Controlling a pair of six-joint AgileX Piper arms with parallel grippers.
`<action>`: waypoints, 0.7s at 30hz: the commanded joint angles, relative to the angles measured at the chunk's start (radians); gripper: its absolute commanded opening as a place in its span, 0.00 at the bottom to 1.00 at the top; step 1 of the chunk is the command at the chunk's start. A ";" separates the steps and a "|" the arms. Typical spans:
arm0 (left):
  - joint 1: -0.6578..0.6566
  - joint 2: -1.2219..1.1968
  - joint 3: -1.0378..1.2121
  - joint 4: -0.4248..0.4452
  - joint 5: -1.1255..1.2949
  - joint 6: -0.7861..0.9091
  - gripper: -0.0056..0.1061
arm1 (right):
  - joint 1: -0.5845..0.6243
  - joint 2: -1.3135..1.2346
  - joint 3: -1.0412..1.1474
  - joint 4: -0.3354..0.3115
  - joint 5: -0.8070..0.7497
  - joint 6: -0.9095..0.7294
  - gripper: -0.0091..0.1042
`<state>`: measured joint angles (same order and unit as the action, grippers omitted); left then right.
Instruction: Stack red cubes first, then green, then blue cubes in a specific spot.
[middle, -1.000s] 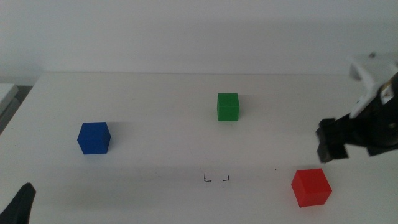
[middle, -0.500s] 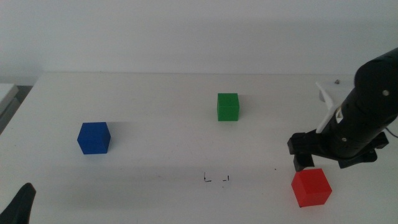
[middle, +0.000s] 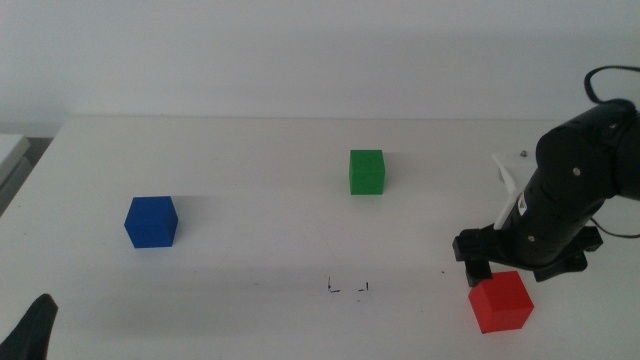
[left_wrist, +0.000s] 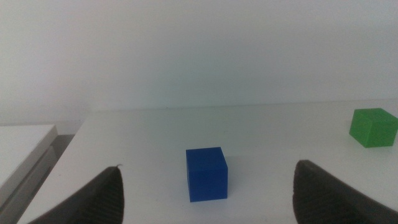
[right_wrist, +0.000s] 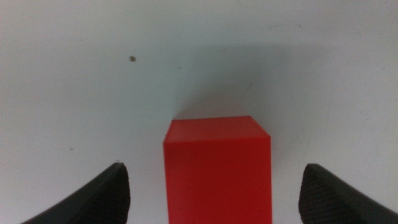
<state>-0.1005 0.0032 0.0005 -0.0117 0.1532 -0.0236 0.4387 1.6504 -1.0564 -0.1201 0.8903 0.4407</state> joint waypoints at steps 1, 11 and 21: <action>0.003 -0.003 -0.001 -0.003 -0.008 0.001 0.86 | -0.011 0.015 0.018 -0.014 -0.019 0.007 0.90; 0.003 -0.003 -0.001 -0.003 -0.008 0.001 0.86 | -0.020 0.049 0.081 -0.003 -0.116 0.042 0.90; 0.003 -0.003 -0.001 -0.003 -0.008 0.001 0.86 | -0.020 0.066 0.086 -0.017 -0.156 0.112 0.69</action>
<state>-0.1005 0.0032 0.0005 -0.0117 0.1532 -0.0236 0.4273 1.7160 -0.9748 -0.1226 0.7404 0.5418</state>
